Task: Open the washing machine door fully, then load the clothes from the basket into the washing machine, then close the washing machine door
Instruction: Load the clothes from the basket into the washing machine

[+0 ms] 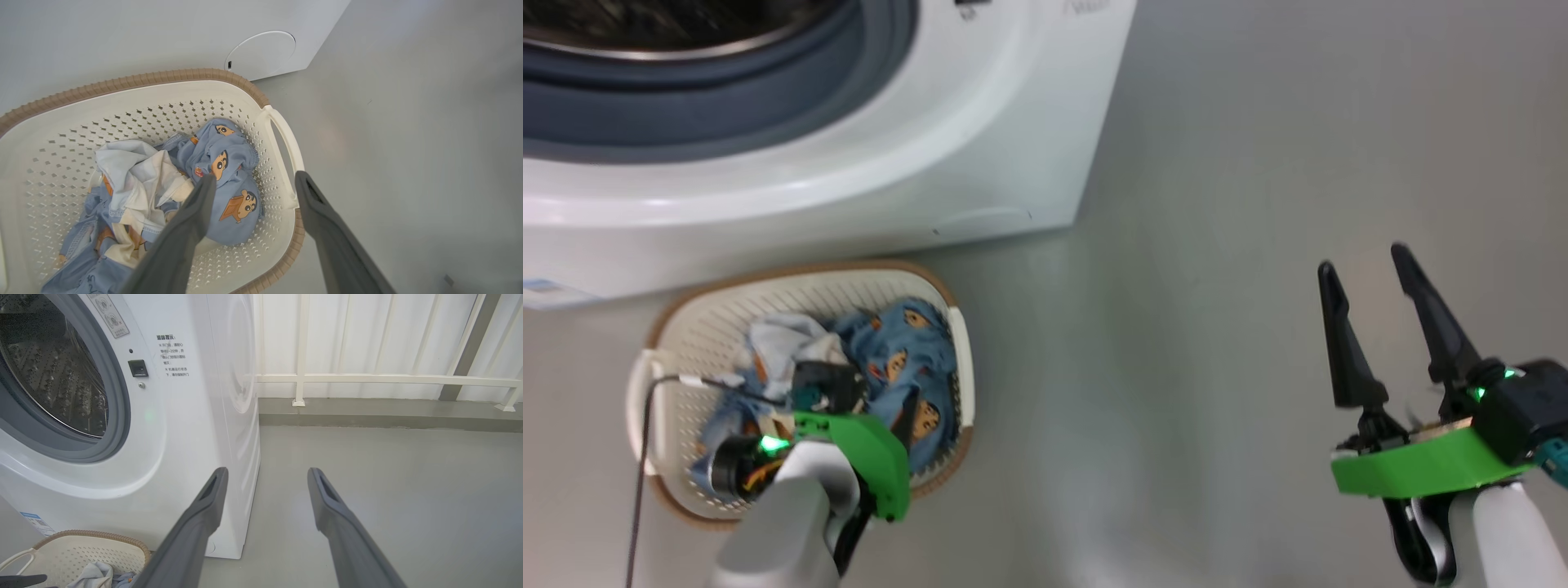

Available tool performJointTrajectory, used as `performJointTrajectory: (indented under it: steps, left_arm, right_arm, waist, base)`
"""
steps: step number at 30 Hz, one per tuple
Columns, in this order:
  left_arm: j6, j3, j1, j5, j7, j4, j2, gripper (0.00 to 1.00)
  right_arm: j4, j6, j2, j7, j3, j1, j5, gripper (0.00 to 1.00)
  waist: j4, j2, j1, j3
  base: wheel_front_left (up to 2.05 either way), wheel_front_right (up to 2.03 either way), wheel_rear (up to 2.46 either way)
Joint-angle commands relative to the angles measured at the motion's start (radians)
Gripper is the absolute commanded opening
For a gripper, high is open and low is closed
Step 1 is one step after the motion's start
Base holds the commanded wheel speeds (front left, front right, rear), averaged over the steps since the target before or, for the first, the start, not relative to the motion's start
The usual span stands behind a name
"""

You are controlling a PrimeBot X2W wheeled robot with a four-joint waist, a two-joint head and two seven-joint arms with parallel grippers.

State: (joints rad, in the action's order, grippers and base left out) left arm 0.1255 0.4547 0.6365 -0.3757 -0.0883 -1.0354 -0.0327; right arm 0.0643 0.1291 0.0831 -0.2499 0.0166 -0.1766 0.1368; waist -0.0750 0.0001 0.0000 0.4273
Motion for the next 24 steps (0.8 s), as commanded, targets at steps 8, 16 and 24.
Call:
performJointTrajectory:
  steps: [8, 16, 24]
  left_arm:
    - [0.005, 0.018, 0.155, -0.057, -0.003, -0.128, -0.024, 1.00]
    - [0.005, 0.011, 0.268, -0.111, -0.016, -0.200, -0.097, 1.00]
    - [-0.001, -0.032, 0.336, -0.156, -0.042, -0.228, -0.129, 1.00]
  right_arm:
    - [0.069, 0.002, -0.013, -0.012, -0.040, -0.082, 0.038, 1.00]
    - [0.123, 0.002, -0.016, -0.012, -0.054, -0.128, 0.046, 1.00]
    - [0.140, 0.002, -0.021, -0.012, -0.064, -0.148, 0.054, 1.00]
  waist:
    - [-0.115, -0.0001, 0.0000, 0.274]
    - [-0.165, -0.0001, 0.0000, 0.423]
    - [-0.186, -0.0001, 0.0000, 0.508]
  base:
    - [0.00, 0.00, 0.00]
    - [0.00, 0.00, 0.00]
    - [0.00, 0.00, 0.00]
